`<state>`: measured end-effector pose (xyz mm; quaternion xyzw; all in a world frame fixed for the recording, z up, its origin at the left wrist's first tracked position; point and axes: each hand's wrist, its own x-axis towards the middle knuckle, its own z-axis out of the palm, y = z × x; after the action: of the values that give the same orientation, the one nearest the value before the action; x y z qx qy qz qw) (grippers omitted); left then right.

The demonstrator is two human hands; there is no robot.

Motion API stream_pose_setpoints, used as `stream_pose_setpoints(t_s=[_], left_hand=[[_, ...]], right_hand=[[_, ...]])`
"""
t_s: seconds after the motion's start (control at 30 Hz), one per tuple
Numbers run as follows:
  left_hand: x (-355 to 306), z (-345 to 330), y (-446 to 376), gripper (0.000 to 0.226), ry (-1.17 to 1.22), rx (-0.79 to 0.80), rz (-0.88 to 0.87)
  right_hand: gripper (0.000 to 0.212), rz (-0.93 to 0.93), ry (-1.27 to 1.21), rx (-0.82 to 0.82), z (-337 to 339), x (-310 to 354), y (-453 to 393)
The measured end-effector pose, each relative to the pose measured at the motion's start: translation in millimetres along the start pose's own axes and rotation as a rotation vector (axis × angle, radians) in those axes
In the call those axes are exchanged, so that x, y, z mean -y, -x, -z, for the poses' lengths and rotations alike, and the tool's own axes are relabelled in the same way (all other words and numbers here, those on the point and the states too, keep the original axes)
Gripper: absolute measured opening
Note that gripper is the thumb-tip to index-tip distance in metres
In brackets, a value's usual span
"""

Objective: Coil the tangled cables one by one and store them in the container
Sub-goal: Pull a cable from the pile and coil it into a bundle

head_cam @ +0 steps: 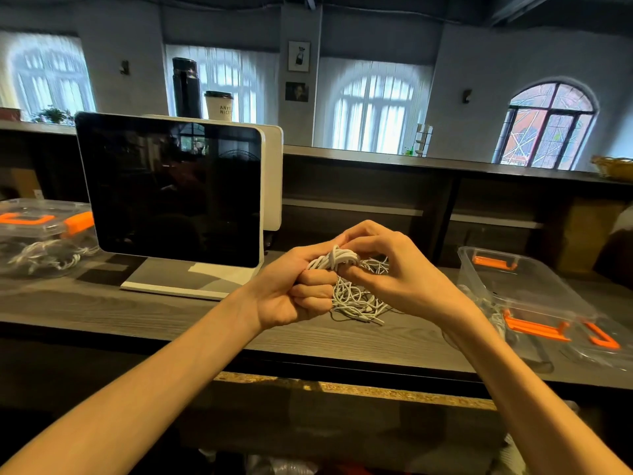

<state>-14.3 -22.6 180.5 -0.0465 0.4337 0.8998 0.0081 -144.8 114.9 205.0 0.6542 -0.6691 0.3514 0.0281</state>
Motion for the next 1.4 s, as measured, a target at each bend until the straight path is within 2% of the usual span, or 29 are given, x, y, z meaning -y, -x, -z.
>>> stream_pose_setpoints(t_s=[0.13, 0.23, 0.3, 0.47, 0.63, 0.73, 0.8, 1.03, 1.17, 1.3, 1.4], left_hand=[[1, 1, 0, 0.039, -0.064, 0.033, -0.001], [3, 0, -1, 0.029, -0.122, -0.08, -0.026], [2, 0, -1, 0.027, -0.103, -0.074, -0.044], [-1, -1, -1, 0.027, 0.021, 0.042, -0.054], [-1, -2, -1, 0.028, 0.084, -0.036, -0.088], [1, -5, 1, 0.027, 0.063, -0.077, -0.104], [2, -7, 1, 0.027, 0.054, -0.109, -0.115], [9, -11, -8, 0.023, 0.12, -0.141, -0.252], [14, -12, -13, 0.028, 0.048, -0.169, -0.331], [10, -13, -15, 0.035, -0.328, -0.255, -0.371], [8, -9, -16, 0.039, -0.486, -0.269, -0.361]], right_hand=[[0.019, 0.023, 0.071, 0.025, -2, -1, 0], [0.026, 0.027, 0.097, 0.014, -2, -4, 0], [0.023, 0.05, 0.082, -0.019, -3, -4, 1], [0.025, 0.106, 0.018, -0.22, -11, -7, 6], [0.043, 0.249, 0.242, -0.489, -22, -11, 5], [0.031, 0.387, 0.451, -0.532, -23, -13, 5], [0.021, 0.436, 0.472, -0.54, -24, -14, 6], [0.013, 0.359, 0.466, -0.664, -41, -16, 7], [0.02, 0.245, 0.325, -0.619, -49, -16, 11], [0.003, 0.185, 0.163, -0.441, -42, -13, 10], [0.008, 0.147, 0.126, -0.361, -38, -15, 11]])
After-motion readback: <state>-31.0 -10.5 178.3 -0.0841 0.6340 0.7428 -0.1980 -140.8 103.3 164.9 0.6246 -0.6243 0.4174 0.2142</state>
